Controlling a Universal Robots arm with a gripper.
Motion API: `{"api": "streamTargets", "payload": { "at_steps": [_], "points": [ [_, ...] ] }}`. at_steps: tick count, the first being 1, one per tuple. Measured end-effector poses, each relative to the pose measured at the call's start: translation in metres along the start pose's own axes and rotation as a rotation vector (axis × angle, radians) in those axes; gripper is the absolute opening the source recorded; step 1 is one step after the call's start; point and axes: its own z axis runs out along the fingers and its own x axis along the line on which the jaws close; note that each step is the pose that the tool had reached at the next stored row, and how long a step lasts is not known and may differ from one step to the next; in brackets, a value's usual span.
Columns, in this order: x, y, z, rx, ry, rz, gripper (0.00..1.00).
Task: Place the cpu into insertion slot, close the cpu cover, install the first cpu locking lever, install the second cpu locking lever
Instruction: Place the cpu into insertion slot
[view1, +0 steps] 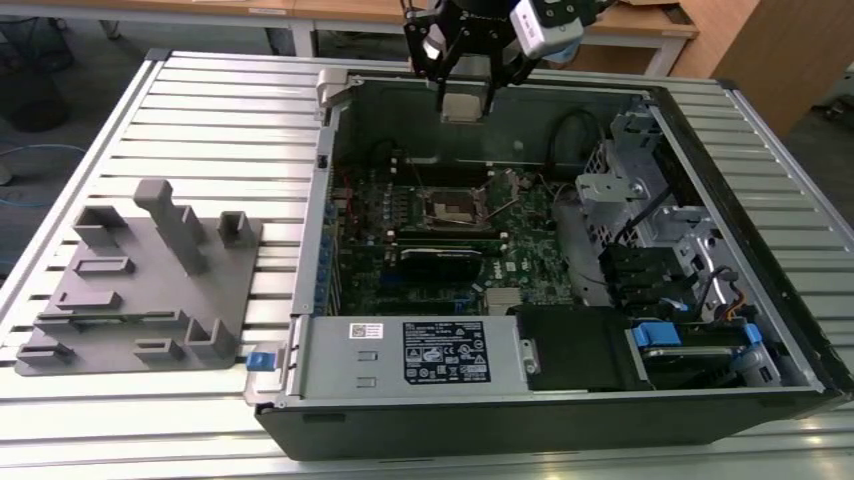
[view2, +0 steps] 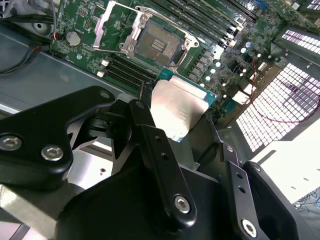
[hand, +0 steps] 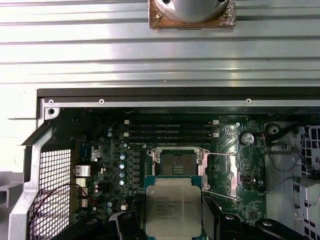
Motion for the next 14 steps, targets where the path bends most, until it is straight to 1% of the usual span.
{"api": "streamTargets", "payload": {
  "at_steps": [10, 14],
  "points": [
    [-0.0001, -0.0004, 0.0040, 0.0001, 0.0000, 0.000, 0.54],
    [-0.0001, -0.0004, 0.0042, 0.0001, 0.0000, 0.000, 0.54]
  ]
}}
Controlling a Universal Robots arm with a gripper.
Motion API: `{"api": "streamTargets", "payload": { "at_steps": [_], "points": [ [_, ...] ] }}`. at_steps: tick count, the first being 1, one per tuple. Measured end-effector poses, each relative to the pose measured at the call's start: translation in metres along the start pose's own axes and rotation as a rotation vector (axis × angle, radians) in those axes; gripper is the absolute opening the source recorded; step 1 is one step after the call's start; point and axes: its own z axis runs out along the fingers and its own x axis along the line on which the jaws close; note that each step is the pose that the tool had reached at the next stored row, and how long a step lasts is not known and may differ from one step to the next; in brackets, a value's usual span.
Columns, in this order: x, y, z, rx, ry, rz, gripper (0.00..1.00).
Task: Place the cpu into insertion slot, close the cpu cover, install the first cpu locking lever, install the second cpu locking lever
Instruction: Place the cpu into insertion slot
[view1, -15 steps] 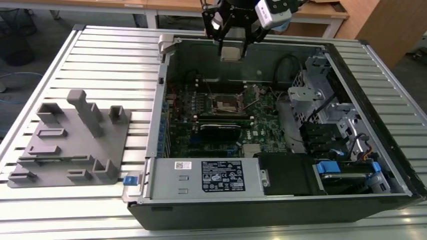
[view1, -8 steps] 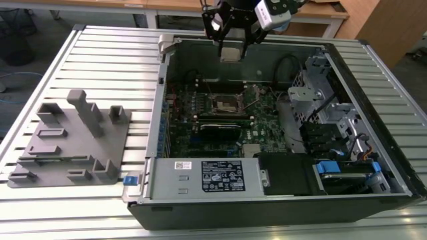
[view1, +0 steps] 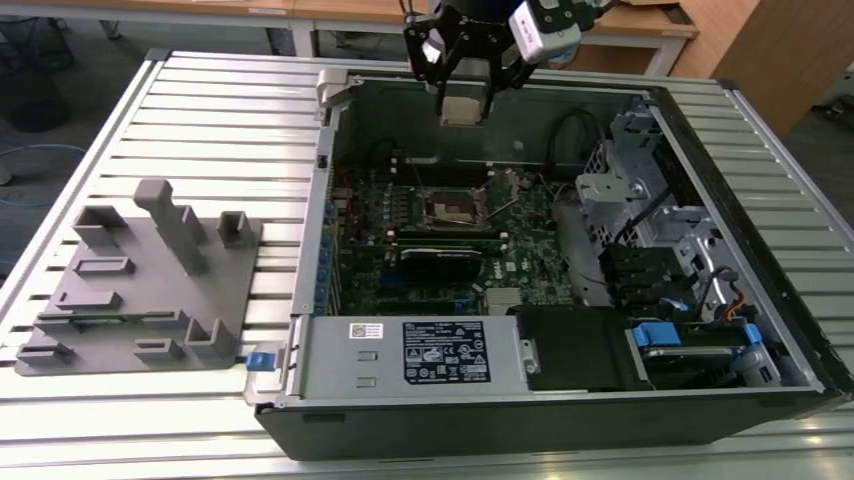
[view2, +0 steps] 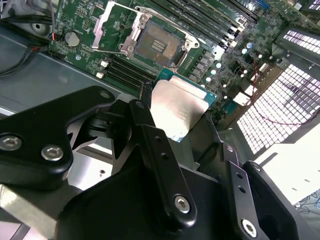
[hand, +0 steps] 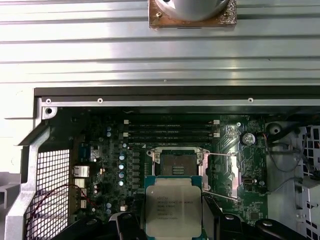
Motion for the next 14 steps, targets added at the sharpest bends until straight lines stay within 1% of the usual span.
{"api": "streamTargets", "payload": {
  "at_steps": [8, 14],
  "points": [
    [-0.0001, -0.0002, 0.0029, 0.0000, 0.0000, 0.000, 0.54],
    [-0.0001, -0.0003, 0.0036, -0.0003, -0.0001, 0.000, 0.54]
  ]
}}
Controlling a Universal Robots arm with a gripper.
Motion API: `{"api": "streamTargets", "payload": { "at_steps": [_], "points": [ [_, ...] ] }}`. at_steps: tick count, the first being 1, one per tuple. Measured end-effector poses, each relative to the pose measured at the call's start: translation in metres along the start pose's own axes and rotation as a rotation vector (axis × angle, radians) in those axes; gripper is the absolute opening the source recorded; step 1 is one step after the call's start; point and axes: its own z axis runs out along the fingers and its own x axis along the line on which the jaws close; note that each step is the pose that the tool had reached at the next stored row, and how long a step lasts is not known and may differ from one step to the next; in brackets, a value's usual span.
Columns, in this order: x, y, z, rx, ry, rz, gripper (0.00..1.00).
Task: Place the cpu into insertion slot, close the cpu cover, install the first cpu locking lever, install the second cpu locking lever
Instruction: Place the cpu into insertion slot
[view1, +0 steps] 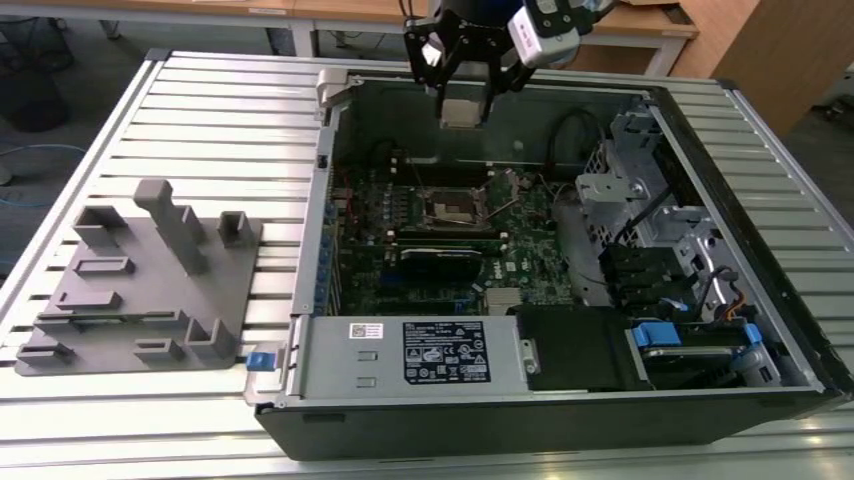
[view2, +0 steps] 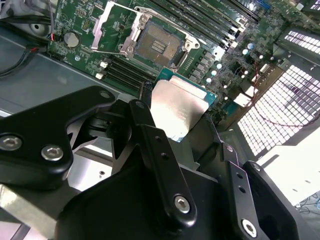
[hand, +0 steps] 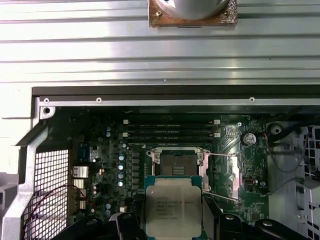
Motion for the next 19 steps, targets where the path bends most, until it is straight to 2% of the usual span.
{"api": "streamTargets", "payload": {
  "at_steps": [19],
  "points": [
    [-0.0002, -0.0011, 0.0120, 0.0003, 0.0001, 0.000, 0.54]
  ]
}}
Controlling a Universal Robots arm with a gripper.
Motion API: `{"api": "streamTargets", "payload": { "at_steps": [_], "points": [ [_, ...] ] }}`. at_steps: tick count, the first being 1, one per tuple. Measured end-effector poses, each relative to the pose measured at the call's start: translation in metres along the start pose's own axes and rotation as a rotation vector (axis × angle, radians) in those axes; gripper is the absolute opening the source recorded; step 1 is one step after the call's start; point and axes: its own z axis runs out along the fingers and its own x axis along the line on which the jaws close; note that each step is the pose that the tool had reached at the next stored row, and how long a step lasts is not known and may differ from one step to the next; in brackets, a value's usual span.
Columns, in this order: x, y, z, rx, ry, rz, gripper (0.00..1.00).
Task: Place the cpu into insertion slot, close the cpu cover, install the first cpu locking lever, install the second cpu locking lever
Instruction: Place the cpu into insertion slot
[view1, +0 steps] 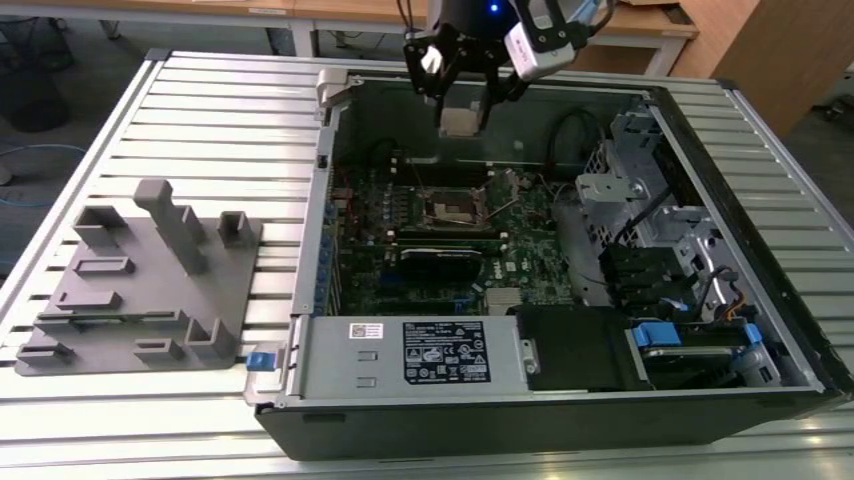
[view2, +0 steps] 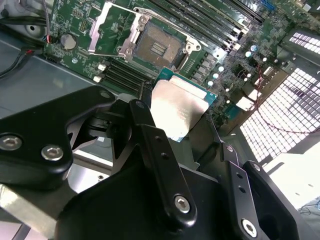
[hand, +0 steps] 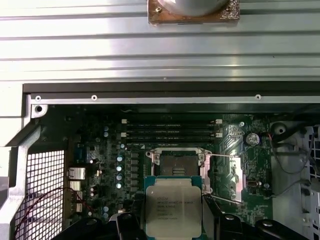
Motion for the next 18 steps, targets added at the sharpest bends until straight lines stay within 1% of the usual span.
{"api": "streamTargets", "payload": {
  "at_steps": [8, 18],
  "points": [
    [-0.0001, -0.0003, 0.0033, 0.0000, 0.0000, 0.000, 0.54],
    [-0.0002, -0.0010, 0.0114, 0.0000, 0.0000, 0.000, 0.54]
  ]
}}
